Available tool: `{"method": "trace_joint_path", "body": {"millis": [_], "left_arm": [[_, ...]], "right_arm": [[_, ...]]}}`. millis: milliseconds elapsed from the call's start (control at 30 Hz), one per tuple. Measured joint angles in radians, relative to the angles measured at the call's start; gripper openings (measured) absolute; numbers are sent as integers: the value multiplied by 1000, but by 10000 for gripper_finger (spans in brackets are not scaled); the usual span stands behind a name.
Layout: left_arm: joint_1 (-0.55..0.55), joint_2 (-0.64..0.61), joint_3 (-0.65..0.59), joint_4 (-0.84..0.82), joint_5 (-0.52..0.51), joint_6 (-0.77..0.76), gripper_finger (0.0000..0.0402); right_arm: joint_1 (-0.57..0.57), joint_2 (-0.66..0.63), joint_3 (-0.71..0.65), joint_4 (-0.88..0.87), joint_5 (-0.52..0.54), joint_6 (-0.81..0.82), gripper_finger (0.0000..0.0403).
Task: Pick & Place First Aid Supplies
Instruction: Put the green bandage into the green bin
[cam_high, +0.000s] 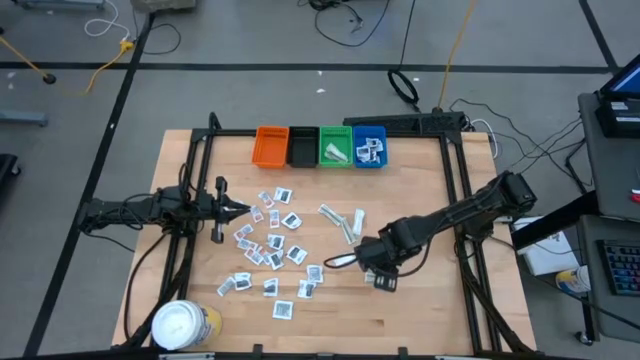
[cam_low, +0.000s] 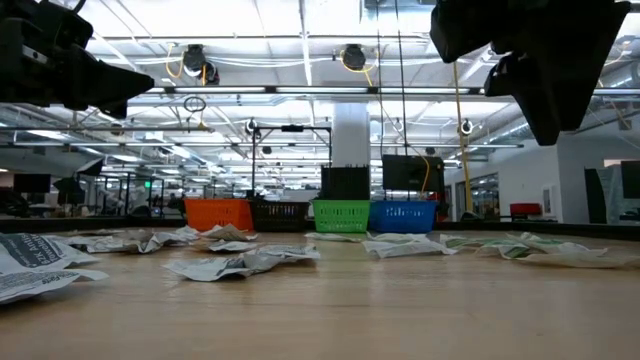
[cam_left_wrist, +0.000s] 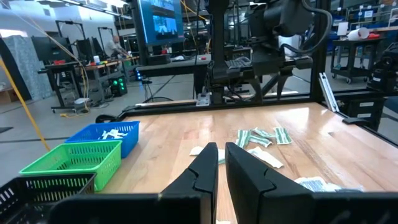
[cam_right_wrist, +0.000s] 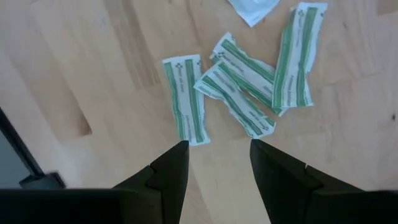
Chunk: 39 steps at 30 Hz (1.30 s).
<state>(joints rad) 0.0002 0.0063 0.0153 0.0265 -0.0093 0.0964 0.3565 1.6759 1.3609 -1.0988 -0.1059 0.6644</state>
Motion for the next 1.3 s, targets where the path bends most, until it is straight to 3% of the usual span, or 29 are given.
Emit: {"method": "trace_joint_path", "body": {"millis": [933, 1067, 1300], "left_arm": [[0, 0, 0, 0, 0, 0, 37], [0, 0, 0, 0, 0, 0, 37], [0, 0, 0, 0, 0, 0, 37]], "right_arm": [[84, 302, 2, 93, -56, 83, 164], [84, 302, 2, 105, -50, 62, 125], [82, 292, 1, 109, -55, 38, 9]]}}
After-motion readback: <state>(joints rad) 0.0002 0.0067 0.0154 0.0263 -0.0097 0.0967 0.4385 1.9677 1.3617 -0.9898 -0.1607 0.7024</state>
